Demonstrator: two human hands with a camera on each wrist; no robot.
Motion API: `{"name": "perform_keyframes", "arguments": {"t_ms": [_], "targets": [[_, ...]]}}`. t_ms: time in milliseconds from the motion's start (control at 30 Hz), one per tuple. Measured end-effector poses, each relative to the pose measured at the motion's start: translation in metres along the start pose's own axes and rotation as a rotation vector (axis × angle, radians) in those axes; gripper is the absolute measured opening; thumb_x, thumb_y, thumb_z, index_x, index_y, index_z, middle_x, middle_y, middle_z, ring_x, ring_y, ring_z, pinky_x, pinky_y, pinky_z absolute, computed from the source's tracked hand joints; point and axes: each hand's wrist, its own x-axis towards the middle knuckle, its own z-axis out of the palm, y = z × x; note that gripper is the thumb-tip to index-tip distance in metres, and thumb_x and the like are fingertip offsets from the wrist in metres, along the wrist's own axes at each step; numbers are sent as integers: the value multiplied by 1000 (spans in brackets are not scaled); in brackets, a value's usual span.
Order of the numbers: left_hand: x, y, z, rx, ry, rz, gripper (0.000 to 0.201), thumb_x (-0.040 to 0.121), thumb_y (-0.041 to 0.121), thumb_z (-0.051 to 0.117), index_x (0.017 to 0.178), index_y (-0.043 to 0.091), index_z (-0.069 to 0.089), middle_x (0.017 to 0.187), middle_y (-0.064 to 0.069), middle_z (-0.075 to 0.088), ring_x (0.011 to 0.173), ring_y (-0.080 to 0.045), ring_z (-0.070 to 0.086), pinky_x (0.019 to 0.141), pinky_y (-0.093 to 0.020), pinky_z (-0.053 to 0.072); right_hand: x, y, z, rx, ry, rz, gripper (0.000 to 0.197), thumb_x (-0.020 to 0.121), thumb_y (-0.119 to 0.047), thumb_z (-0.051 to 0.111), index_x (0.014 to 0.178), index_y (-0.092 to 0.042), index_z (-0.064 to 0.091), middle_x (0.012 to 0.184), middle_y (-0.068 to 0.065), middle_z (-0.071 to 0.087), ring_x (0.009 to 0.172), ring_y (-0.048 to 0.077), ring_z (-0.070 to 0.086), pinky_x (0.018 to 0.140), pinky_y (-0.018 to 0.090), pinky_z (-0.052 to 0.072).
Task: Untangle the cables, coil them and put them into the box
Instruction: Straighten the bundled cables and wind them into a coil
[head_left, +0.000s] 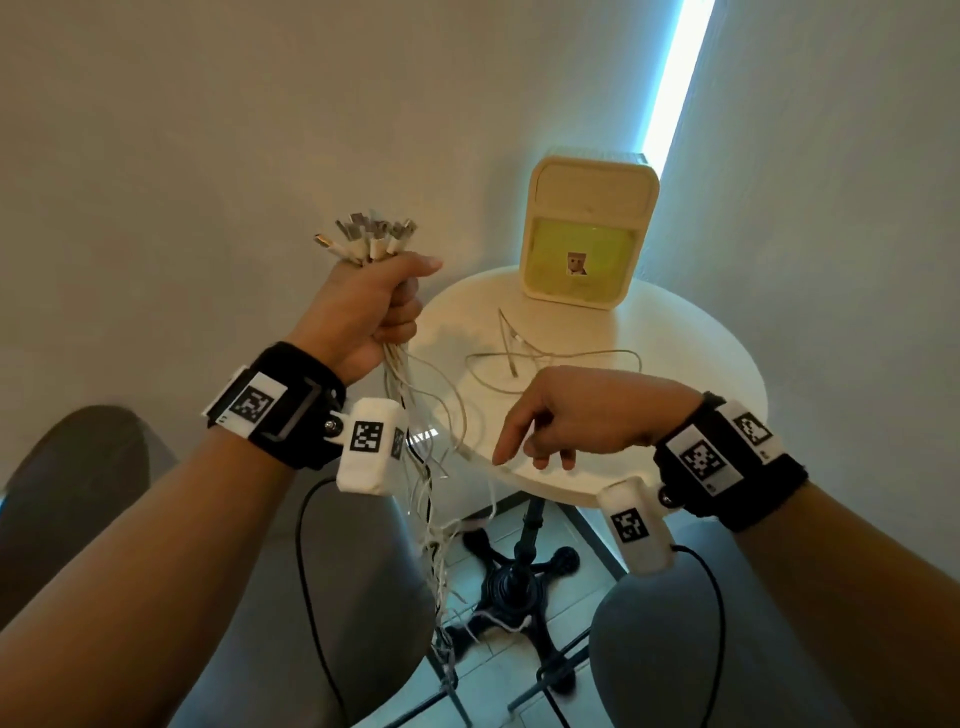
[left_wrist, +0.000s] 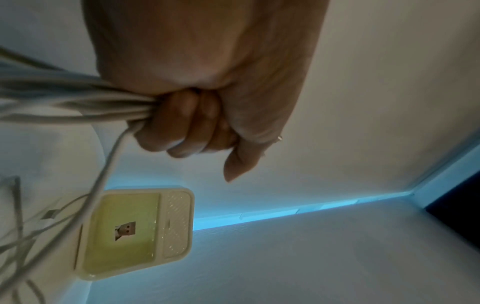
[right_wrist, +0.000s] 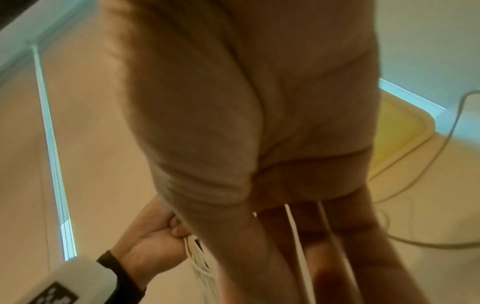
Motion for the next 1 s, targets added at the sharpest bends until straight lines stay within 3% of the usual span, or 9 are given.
{"name": "perform_keyframes", "arguments": {"t_ms": [67, 167, 267, 400, 500, 633, 733, 867, 1000], "targets": [[-1, 1, 5, -47, 19, 37, 48, 101, 8, 62, 64, 27, 38, 53, 7, 22, 43, -8, 16, 36, -21, 19, 3, 0, -4, 11, 159, 5, 25, 102, -13, 62, 113, -25, 81, 78, -26, 72, 74, -3, 68, 72, 26, 60], [-2, 4, 18, -95, -29, 39, 48, 105, 16, 59, 66, 27, 35, 53, 6, 20, 42, -9, 14, 37, -21, 16, 13, -4, -8, 134, 461, -62, 32, 103, -43, 63, 131, -31, 68, 116, -19, 70, 102, 3, 68, 90, 32, 59], [-3, 4, 33, -137, -93, 36, 54, 108, 27, 58, 65, 24, 25, 53, 4, 17, 41, -10, 15, 36, -21, 16, 30, -17, 0, 239, 423, -101, 61, 101, -64, 53, 151, -29, 48, 146, -7, 61, 129, 9, 60, 111, 39, 49], [-1, 6, 47, -167, -158, 6, 60, 108, 44, 57, 63, 18, 26, 48, 2, 21, 40, -12, 18, 37, -22, 20, 50, -24, 24, 516, 364, -218, 48, 110, -54, 42, 130, -15, 61, 121, 4, 75, 114, 18, 70, 111, 46, 50], [1, 9, 47, -183, -186, -15, 63, 109, 49, 52, 63, 18, 22, 50, 1, 17, 43, -13, 13, 39, -26, 16, 54, -22, 37, 701, 360, -252, 48, 111, -51, 39, 97, -11, 61, 74, -1, 63, 71, 20, 62, 85, 50, 56], [2, 4, 46, -227, -111, -60, 60, 108, 45, 54, 66, 24, 17, 52, 5, 14, 44, -12, 9, 40, -23, 9, 62, -27, 49, 641, 490, -219, 45, 111, -51, 40, 77, -21, 44, 57, -14, 42, 49, 2, 38, 50, 20, 36], [1, -5, 43, -233, -53, -78, 59, 109, 43, 54, 67, 26, 15, 52, 5, 13, 44, -11, 7, 40, -22, 9, 61, -24, 51, 555, 447, -217, 44, 111, -51, 41, 81, -21, 51, 60, -12, 48, 51, 1, 44, 52, 18, 41], [-2, -14, 37, -215, -33, -113, 59, 108, 39, 54, 62, 26, 20, 50, 6, 13, 43, -11, 8, 37, -20, 12, 45, -9, 19, 312, 260, -148, 28, 104, -47, 59, 114, -21, 62, 101, 0, 70, 90, 15, 67, 88, 38, 57], [-4, -32, 29, -159, 14, -177, 57, 105, 28, 58, 60, 29, 23, 51, 6, 16, 40, -10, 13, 35, -20, 15, 48, 24, -38, 222, 675, -25, 22, 102, -9, 56, 109, -22, 71, 104, -1, 69, 89, 25, 71, 78, 40, 60]]}}
